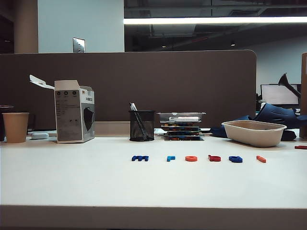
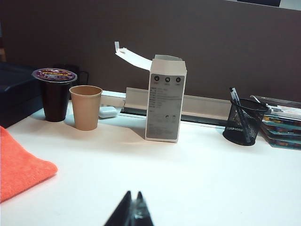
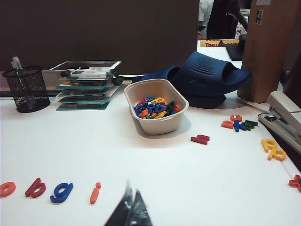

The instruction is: Select the appropriate letters from the row of letter magnets placed on the table to arrange into the word "big".

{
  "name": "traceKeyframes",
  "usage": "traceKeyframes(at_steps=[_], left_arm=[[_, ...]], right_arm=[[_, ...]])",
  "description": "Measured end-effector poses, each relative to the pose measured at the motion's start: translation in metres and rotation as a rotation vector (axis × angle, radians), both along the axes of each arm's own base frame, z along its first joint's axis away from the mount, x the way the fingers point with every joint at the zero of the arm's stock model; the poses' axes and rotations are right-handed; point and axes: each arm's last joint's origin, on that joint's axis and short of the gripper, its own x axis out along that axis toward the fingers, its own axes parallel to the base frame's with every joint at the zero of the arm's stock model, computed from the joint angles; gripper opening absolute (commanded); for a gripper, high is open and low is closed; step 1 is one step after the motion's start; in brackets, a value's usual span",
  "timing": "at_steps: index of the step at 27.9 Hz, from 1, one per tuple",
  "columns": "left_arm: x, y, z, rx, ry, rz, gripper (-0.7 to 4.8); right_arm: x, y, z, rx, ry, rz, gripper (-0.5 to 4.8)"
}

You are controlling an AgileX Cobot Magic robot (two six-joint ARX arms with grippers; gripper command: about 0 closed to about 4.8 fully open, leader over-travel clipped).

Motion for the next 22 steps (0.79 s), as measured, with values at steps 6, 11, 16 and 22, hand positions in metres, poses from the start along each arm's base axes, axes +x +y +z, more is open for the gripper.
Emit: traceKeyframes(at_steps=[6,11,16,22], left_arm=[[0.0000,0.0000,0.0000,0.000,0.000,0.000,-0.05],[0.0000,0.0000,0.0000,0.000,0.000,0.000,-0.05],[0.0000,0.0000,0.0000,0.000,0.000,0.000,-0.05],[-0.0015,-0.0027,0.0062,-0.031,-0.012,-0.098,-0.05]], right_arm=[[0.0000,0.0000,0.0000,0.000,0.000,0.000,0.04],[0.0000,0.0000,0.0000,0.000,0.000,0.000,0.04],[0.0000,0.0000,0.0000,0.000,0.000,0.000,0.04],[0.0000,0.0000,0.0000,0.000,0.000,0.000,0.04]])
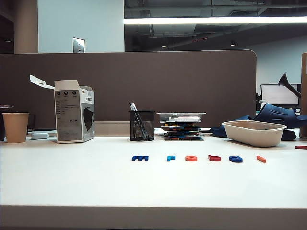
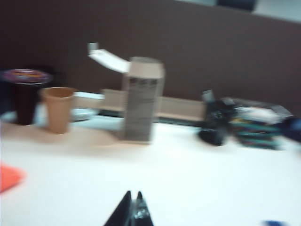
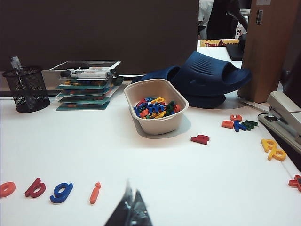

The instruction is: Select the appropriate letters from the row of letter magnets placed on the table to arrange into the word "big".

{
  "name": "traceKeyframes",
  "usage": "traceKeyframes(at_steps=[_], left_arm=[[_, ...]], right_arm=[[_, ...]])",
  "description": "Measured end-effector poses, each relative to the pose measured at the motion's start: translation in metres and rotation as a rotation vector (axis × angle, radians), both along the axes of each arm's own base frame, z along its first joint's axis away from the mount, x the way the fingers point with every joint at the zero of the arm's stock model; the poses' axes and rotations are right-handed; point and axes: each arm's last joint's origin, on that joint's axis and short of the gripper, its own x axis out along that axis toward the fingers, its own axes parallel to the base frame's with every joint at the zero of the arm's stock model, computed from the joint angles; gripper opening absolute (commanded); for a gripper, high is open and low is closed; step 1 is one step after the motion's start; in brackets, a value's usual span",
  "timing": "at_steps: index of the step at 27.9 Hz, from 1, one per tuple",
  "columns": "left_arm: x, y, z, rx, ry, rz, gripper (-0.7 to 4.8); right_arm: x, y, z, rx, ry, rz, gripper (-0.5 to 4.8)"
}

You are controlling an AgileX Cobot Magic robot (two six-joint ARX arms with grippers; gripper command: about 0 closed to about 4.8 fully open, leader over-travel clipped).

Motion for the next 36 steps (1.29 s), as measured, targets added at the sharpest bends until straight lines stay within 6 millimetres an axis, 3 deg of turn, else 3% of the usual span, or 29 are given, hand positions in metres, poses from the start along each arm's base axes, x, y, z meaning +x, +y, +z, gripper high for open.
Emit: traceKeyframes(at_steps=[7,13,18,22,24,27,31,36], left_arm=[[-0.018,-0.006,0.044,-0.104,0.023,-0.236,-0.05],[-0.043,-0.008,0.082,-0.113,0.121,-0.305,-0.05],[-0.058,-0.009,0.126,-0.129,0.246,-0.345,-0.05],[-0.057,-0.010,0.167,-0.141,0.322,-0.388,-0.05],[-0.049,-0.012,0.204,-0.149,0.360,-0.459,-0.05],[-0.034,-0.014,0.227,-0.177,0.501,-0.516,-0.05],[-0.023,-0.015,0.242,-0.184,0.603,-0.539,-0.05],[-0.021,-0.026,0.266,-0.126,0.615,-0.611,-0.05]], right_arm=[[0.000,0.000,0.000,0.000,0.000,0.000,0.04],[0.000,0.000,0.000,0.000,0.000,0.000,0.04],[0.000,0.000,0.000,0.000,0.000,0.000,0.04],[0.000,0.000,0.000,0.000,0.000,0.000,0.04],[0.000,0.000,0.000,0.000,0.000,0.000,0.03],[0.000,0.000,0.000,0.000,0.000,0.000,0.04],[0.000,0.000,0.000,0.000,0.000,0.000,0.04],[0.000,0.000,0.000,0.000,0.000,0.000,0.03]])
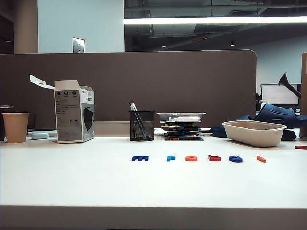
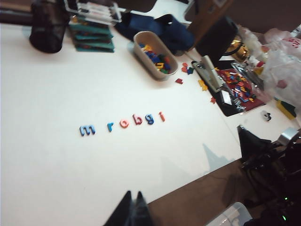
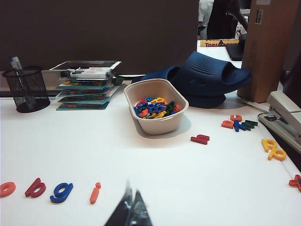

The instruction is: Select the appropriate letters from the row of letter magnets placed on the table to arrange into the word "big".

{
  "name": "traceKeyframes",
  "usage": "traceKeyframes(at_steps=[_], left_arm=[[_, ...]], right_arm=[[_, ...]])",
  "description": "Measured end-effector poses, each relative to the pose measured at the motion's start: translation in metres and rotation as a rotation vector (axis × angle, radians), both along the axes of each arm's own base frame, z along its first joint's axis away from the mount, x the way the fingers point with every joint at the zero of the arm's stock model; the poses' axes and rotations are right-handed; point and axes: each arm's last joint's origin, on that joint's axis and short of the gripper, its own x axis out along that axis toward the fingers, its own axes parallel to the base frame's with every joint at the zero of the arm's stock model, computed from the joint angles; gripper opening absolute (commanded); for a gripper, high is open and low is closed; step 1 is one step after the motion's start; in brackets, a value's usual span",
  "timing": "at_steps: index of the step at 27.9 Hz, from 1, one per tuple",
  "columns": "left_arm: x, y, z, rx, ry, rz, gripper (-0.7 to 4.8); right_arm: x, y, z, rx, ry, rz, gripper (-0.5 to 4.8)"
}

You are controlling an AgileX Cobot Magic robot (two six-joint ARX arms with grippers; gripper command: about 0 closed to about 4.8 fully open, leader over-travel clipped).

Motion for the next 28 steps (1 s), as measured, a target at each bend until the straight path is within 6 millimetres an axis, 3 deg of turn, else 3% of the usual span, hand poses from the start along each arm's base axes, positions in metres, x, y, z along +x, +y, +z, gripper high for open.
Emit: traceKeyframes(at_steps=[5,12,18,28], left_arm=[[0.010,-0.018,0.022,0.055,0.045,-0.031,-0.05],[0.026,-0.051,0.032,0.098,0.129,-0.008,-0.05],[0.051,-0.078,0.023,0.093,0.234,0.062,-0.05],[0.060,-0.085,0.020,0.063,0.264,0.174,-0.05]], right_arm=[[0.000,0.000,0.000,0.000,0.000,0.000,0.03],[0.000,0.000,0.000,0.000,0.000,0.000,0.03],[0.000,0.000,0.000,0.000,0.000,0.000,0.03],[0.000,0.000,0.000,0.000,0.001,0.000,0.02]])
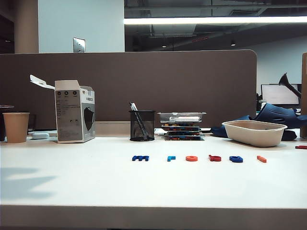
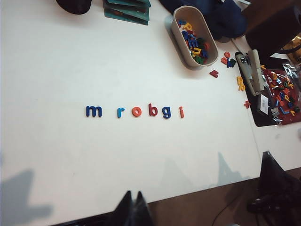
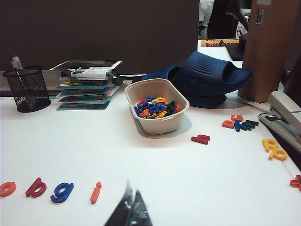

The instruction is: Select the appropriate letters from the row of letter magnets placed on the table to arrange into the word "big".

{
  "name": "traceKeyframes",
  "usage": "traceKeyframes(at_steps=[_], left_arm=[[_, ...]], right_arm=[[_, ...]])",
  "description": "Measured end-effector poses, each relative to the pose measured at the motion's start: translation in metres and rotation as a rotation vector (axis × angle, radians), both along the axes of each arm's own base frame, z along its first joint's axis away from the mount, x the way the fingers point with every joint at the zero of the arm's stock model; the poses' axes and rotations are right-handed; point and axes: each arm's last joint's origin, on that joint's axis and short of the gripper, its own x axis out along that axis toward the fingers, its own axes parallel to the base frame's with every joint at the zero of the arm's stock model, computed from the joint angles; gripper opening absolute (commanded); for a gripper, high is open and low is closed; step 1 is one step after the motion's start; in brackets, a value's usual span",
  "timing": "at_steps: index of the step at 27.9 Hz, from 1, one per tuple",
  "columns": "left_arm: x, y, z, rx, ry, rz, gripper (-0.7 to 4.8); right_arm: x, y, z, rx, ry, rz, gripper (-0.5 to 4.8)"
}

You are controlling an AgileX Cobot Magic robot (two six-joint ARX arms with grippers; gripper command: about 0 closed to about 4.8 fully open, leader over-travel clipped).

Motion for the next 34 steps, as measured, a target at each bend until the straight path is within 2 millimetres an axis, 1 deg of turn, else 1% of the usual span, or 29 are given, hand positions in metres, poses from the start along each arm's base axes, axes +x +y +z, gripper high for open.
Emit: traceKeyframes(at_steps=[4,11,14,19,24,29,34], left_arm=[[-0.004,-0.012,-0.001,-0.007,0.002,-0.025,-0.05],[-0.013,-0.036,-0.001,0.006,-0.060,-0.041,-0.05],[-0.012,-0.039,-0.002,0.012,-0.063,-0.038,-0.05],[-0.013,-0.038,-0.001,0.010,-0.069,-0.035,-0.06],[-0.013,-0.038,-0.001,0.010,-0.069,-0.035,-0.05],[-0.013,-0.038,-0.001,-0.002,-0.059,-0.024,-0.05],[-0.013,-0.038,-0.002,0.003,-0.049,-0.021,-0.05]], right_arm=[[0.000,0.000,-0.001,0.032,0.015,-0.001,-0.01],[0.000,0.000,-0.004,0.051,0.043,-0.001,-0.01],[0.000,0.000,-0.003,0.051,0.037,-0.001,-0.01],[0.000,0.000,-0.001,0.051,0.031,-0.001,-0.01],[-0.007,0.001,0.025,0.046,-0.024,-0.002,-0.02],[-0.020,0.001,0.054,0.051,0.013,-0.053,-0.01],[-0.031,0.001,0.075,0.063,0.078,-0.076,-0.02]])
